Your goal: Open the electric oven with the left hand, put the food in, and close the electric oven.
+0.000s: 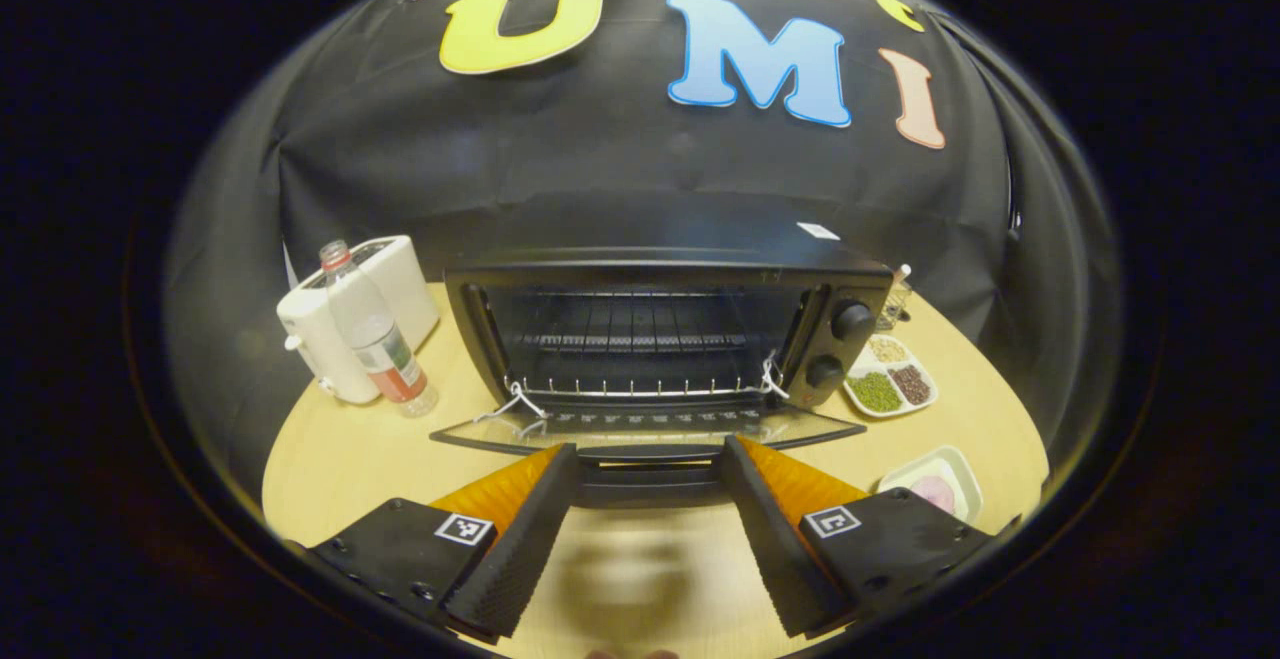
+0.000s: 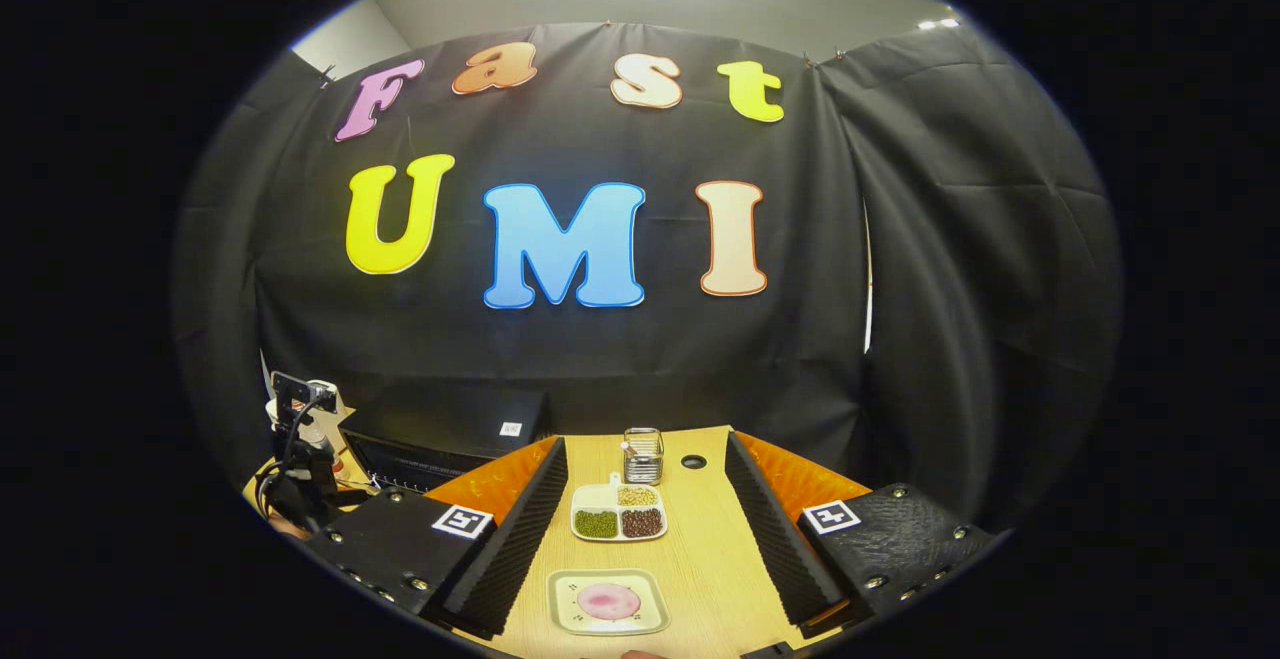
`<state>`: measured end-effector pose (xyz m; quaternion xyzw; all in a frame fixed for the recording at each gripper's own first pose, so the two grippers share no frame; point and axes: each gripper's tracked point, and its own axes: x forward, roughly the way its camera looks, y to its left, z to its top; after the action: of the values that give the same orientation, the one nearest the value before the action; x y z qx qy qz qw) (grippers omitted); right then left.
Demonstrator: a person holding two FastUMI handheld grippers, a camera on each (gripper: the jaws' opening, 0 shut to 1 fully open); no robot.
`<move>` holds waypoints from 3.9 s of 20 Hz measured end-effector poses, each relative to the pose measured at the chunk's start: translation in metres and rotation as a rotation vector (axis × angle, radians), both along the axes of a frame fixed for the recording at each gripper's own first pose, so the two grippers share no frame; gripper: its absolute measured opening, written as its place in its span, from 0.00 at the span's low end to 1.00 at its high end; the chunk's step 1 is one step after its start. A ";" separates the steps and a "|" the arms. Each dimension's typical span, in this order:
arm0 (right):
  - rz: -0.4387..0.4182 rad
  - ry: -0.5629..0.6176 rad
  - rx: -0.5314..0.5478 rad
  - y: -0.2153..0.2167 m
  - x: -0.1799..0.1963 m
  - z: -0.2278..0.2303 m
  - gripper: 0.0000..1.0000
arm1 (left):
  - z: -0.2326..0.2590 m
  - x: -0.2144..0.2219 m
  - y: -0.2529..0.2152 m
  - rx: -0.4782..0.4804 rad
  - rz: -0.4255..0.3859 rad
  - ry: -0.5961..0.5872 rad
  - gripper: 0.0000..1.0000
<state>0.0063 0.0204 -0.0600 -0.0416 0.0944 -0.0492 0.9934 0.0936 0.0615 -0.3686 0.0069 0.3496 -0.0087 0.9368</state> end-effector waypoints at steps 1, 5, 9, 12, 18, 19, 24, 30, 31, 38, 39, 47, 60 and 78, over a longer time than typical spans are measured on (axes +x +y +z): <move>0.000 0.003 0.001 0.000 -0.001 -0.002 0.97 | -0.006 -0.005 0.000 -0.010 0.004 0.015 1.00; 0.001 0.012 0.001 0.001 -0.004 -0.004 0.97 | -0.016 -0.023 0.009 -0.020 0.022 0.036 0.98; 0.003 0.039 0.016 0.000 -0.005 -0.015 0.97 | 0.019 -0.026 0.012 -0.020 0.014 -0.046 0.97; 0.006 0.084 0.036 -0.004 -0.001 -0.030 0.97 | 0.065 -0.023 0.011 -0.030 0.012 -0.134 1.00; 0.034 0.239 0.099 -0.022 0.010 -0.075 0.97 | 0.177 -0.026 0.010 -0.045 0.020 -0.345 1.00; 0.035 0.278 0.115 -0.026 0.012 -0.085 0.98 | 0.198 -0.026 0.009 -0.050 0.025 -0.384 1.00; 0.058 0.526 0.199 -0.038 0.008 -0.157 0.98 | 0.275 -0.043 0.012 -0.069 0.054 -0.528 1.00; 0.073 0.773 0.190 -0.059 0.001 -0.237 0.98 | 0.284 -0.068 0.029 -0.015 0.092 -0.548 1.00; 0.073 0.800 0.177 -0.062 0.001 -0.246 0.98 | 0.280 -0.073 0.032 -0.010 0.101 -0.539 1.00; 0.097 0.922 0.060 -0.059 0.020 -0.305 0.89 | 0.261 -0.118 0.067 0.011 0.192 -0.475 1.00; 0.101 0.941 0.045 -0.060 0.022 -0.311 0.82 | 0.259 -0.123 0.072 0.015 0.204 -0.472 1.00; 0.085 1.084 0.030 -0.056 0.024 -0.356 0.67 | 0.251 -0.152 0.105 0.031 0.283 -0.439 1.00; 0.069 1.149 0.309 -0.044 0.019 -0.356 0.01 | 0.244 -0.136 0.092 -0.001 0.246 -0.430 1.00; 0.044 1.064 1.022 -0.004 0.001 -0.333 0.00 | 0.248 -0.118 0.083 -0.037 0.208 -0.434 1.00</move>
<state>0.0073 0.0160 -0.3933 0.4061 0.5738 0.0476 0.7096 -0.0239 0.1441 -0.1208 -0.0447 0.1388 0.0829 0.9858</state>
